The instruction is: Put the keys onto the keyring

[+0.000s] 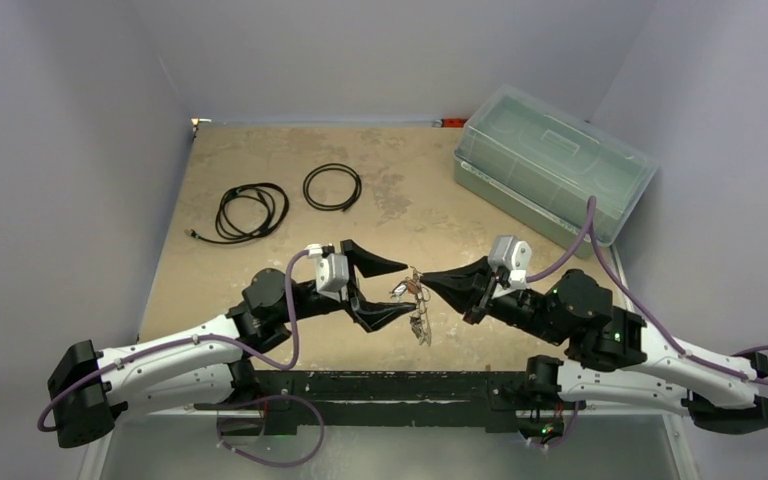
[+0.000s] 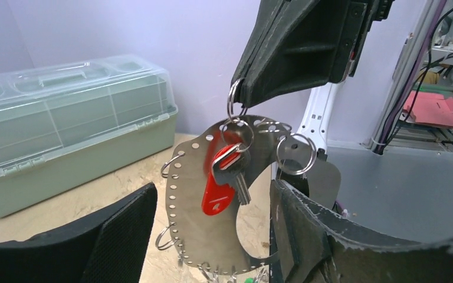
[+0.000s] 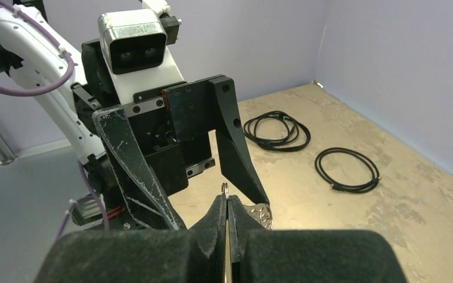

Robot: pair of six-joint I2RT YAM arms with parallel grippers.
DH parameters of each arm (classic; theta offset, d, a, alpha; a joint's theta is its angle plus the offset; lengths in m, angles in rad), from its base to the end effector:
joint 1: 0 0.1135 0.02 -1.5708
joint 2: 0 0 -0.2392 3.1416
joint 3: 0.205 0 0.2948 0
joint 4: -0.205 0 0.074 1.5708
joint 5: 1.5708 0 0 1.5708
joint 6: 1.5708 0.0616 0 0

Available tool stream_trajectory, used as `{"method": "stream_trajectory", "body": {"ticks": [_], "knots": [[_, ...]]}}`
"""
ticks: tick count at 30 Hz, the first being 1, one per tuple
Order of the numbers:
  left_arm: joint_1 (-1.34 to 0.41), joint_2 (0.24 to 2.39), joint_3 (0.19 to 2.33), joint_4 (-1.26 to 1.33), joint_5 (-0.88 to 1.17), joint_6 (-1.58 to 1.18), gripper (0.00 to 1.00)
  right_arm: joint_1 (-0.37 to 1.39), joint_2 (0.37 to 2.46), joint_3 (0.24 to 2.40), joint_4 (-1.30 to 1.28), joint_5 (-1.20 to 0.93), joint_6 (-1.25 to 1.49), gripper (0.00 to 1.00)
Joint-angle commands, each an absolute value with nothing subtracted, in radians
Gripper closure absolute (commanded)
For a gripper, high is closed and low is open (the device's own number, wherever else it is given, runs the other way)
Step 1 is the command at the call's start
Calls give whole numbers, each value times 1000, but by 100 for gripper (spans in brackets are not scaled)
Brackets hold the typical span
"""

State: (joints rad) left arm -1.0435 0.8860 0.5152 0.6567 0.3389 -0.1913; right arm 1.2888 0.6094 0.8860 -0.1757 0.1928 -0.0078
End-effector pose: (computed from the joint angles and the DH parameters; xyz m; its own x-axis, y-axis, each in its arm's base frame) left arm 0.1263 -0.2576 0.2874 -0.0461 -0.2771 -0.9597 0.9847 0.1490 -0.0904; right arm 0.0723 0.2070 0.4005 0.0350 0.0932 -0.9950 -0.8894 0.4570 0.0115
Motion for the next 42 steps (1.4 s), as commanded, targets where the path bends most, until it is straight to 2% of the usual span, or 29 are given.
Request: {"method": "stream_trajectory", "body": {"ticks": [1,4,6,11,15,16,20,30,42], "knots": [[-1048,882,511,734,374,-208,35,1287,622,925,-82,158,-8,100],[-1049,890,520,722,370,-221,48,1287,630,927,-74,152,-8,100],[-1049,896,532,694,353,-228,60,1287,633,927,-67,155,-8,100],[-1050,906,547,663,337,-238,75,1287,644,927,-60,158,-8,100],[-1051,913,560,641,325,-246,98,1287,644,924,-57,168,21,100],[-1051,912,564,633,319,-251,100,1287,643,922,-58,171,21,100],[-1051,897,592,564,261,-263,100,1287,631,903,-57,194,27,100],[-1051,932,768,193,131,-204,100,1287,629,861,-94,374,64,100],[-1067,1022,924,-96,63,-162,100,1287,686,862,-163,399,33,100]]}}
